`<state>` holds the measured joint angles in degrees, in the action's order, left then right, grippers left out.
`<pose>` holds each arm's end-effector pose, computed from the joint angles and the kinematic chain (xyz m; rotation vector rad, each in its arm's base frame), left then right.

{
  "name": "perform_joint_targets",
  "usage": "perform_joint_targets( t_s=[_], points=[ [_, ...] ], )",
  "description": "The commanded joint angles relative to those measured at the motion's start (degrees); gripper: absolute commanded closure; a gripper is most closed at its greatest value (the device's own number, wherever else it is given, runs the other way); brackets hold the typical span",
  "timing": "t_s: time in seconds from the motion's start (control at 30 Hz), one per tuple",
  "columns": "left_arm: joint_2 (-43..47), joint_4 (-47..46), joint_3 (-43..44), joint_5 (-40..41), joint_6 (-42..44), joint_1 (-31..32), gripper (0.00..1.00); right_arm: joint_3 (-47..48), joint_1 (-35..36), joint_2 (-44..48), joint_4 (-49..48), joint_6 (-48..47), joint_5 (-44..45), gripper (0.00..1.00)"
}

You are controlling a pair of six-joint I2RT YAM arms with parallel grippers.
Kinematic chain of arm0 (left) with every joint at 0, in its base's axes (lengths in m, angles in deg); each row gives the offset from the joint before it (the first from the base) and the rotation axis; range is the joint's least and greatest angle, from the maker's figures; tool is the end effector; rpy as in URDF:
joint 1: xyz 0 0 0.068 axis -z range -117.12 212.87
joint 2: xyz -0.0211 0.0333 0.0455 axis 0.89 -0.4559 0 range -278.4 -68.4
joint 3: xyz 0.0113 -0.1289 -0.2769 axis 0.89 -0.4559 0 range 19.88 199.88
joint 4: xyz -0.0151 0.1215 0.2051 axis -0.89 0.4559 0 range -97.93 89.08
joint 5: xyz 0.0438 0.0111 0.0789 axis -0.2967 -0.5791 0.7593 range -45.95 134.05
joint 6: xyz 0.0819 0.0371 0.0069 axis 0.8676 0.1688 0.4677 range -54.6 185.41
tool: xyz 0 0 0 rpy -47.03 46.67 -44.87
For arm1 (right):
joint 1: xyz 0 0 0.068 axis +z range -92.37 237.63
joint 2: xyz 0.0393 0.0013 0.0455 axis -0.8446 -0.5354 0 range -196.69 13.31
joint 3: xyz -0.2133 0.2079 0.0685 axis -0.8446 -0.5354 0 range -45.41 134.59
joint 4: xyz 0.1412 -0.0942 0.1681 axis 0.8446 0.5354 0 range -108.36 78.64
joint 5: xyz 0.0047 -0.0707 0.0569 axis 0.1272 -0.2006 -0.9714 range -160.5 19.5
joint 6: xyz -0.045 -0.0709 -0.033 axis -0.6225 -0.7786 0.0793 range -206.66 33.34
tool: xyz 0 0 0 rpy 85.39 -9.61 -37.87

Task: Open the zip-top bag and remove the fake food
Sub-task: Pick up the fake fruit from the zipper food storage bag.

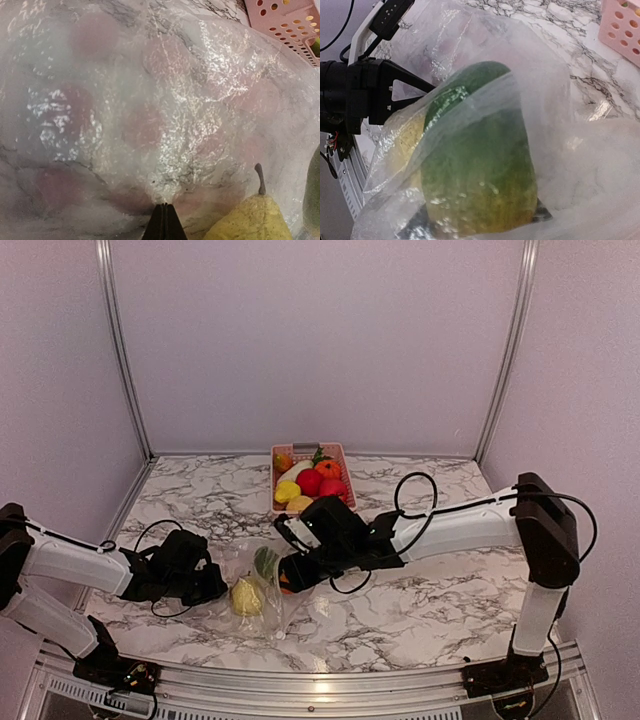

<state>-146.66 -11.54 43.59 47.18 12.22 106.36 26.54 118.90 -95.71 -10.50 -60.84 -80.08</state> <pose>0.1725 -0.1575 0.1401 -0.2427 2.5652 -0.6359 0.1987 0.3904 0.2014 -0.8576 2.3932 0.8806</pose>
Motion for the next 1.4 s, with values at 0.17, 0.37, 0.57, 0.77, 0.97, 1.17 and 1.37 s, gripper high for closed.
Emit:
perform_joint_targets(
  t_s=[0.17, 0.37, 0.57, 0.77, 0.97, 1.17, 1.37],
  points=[
    [-1.34, 0.92, -1.38, 0.98, 0.12, -0.42, 1.0, -4.38, 0.16, 6.31, 4.42, -2.44, -4.27, 0.56],
    [-0.72, 0.9, -1.84, 1.11, 0.04, -0.42, 1.0, -5.92, 0.07, 9.89, 7.49, -3.58, -5.0, 0.56],
    [-0.11, 1.19, -1.45, 0.91, 0.15, -0.42, 1.0, -8.92, 0.07, 14.5, 11.44, -3.58, -4.24, 0.57],
    [0.54, 2.13, -0.17, 0.82, 0.69, -0.42, 1.0, -12.32, -0.72, 19.8, 14.54, -2.82, -2.07, 0.57],
    [1.49, 3.53, 1.54, 1.13, 1.51, -0.42, 1.0, -13.86, -4.35, 24.23, 14.89, -2.77, -3.14, 0.57],
    [2.48, 6.05, 2.46, 1.22, 2.01, -0.42, 1.0, -13.89, -8.22, 27.39, 16.31, -4.21, -3.3, 0.57],
    [4.15, 6.7, 4.05, 1.02, 3.11, -0.42, 1.0, -10.81, -11.93, 27.47, 13.88, -4.01, -2.98, 0.57]
  ],
)
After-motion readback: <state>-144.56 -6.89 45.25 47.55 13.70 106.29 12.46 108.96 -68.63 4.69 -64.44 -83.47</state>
